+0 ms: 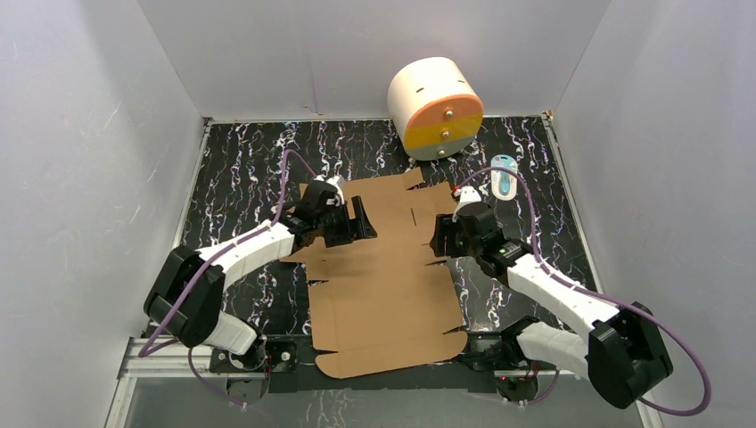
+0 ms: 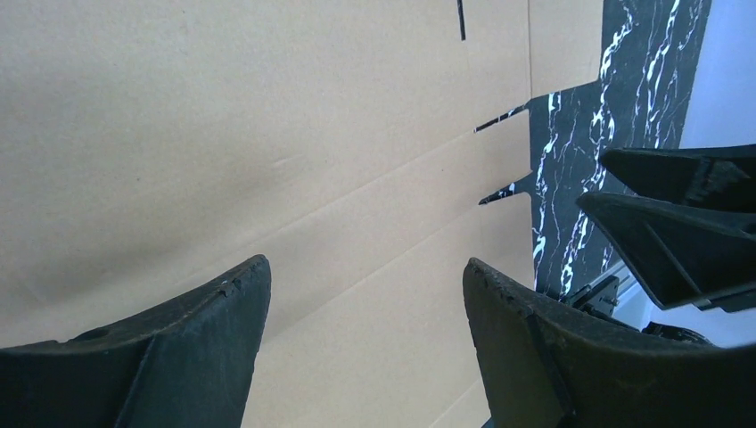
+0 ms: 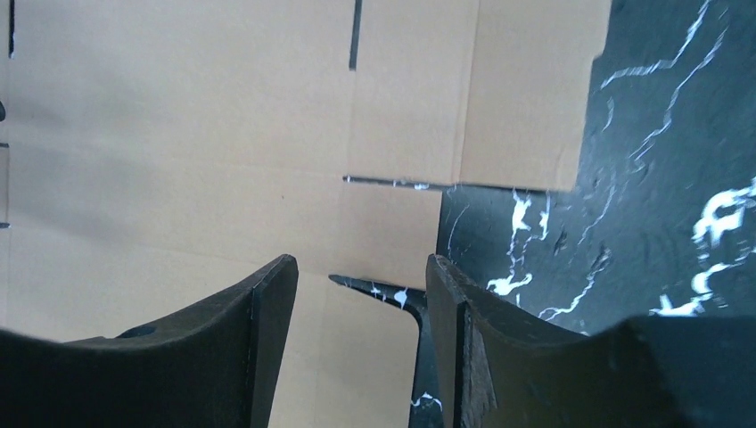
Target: Fold the paper box
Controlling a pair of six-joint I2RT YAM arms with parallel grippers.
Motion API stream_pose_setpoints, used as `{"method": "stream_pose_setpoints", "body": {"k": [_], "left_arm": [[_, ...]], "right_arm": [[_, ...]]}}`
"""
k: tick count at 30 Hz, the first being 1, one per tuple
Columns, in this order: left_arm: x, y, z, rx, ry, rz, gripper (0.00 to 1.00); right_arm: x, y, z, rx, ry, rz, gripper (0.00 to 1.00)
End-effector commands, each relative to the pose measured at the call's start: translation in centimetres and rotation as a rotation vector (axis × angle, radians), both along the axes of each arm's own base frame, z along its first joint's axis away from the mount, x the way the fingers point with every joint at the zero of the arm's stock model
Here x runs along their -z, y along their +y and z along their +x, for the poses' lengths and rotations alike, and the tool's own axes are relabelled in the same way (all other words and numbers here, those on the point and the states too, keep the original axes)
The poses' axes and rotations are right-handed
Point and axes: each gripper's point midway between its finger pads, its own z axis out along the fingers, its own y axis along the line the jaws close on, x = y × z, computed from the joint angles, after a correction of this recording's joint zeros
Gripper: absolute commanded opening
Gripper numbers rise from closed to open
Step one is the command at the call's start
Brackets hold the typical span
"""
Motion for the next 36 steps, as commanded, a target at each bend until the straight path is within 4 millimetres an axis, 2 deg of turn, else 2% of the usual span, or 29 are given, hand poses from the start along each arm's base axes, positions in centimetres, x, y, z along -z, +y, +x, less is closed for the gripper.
{"method": "stream_pose_setpoints", "body": {"k": [1, 7, 14, 26, 30, 36], "left_arm": [[1.1, -0.2, -0.7, 0.018, 0.025, 0.031, 0.77], [2.7, -0.9, -0.6, 0.036, 0.060, 0.059, 0.77], [4.4, -0.9, -0.7, 0.035, 0.089, 0.097, 0.77], [5.6, -0.1, -1.2, 0.014, 0.124, 0.134, 0.77], [6.2, -0.3, -1.6, 0.012, 0.145, 0.137, 0.77], [6.9, -0.7, -2.0, 0.021, 0.161, 0.145, 0.76]], "right_arm": [[0.0, 1.2, -0.2, -0.028, 0.030, 0.176, 0.64], [1.9, 0.1, 0.4, -0.009, 0.083, 0.253, 0.64], [3.8, -1.6, 0.9, 0.038, 0.109, 0.261, 0.64], [6.0, -0.3, 0.2, 0.001, 0.200, 0.331, 0.61], [5.5, 0.6, -0.4, -0.036, 0.221, 0.381, 0.55], [2.9, 1.2, -0.2, -0.088, 0.189, 0.390, 0.45]]}}
